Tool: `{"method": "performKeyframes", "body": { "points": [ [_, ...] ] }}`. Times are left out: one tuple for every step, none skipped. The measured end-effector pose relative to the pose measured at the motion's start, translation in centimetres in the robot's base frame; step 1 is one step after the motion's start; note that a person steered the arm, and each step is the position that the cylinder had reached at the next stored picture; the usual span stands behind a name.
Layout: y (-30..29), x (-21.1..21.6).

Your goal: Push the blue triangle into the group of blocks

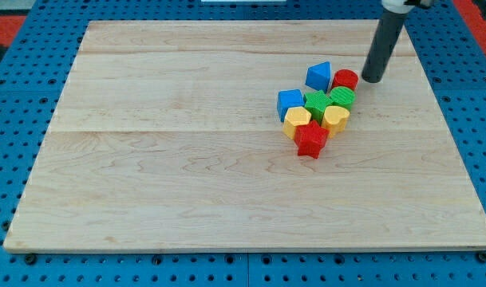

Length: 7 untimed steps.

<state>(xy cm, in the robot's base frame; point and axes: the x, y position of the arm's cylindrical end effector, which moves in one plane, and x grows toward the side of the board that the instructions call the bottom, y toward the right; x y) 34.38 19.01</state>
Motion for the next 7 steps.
{"method": "performKeyframes", "body": {
  "points": [
    [-2.6,0.9],
    [-1.4,1.1],
    [-0.9,0.9],
    [-1.0,-0.6],
    [-1.1,-0.9],
    [-1.8,-3.2],
    [-6.1,-3.6]
  ]
}}
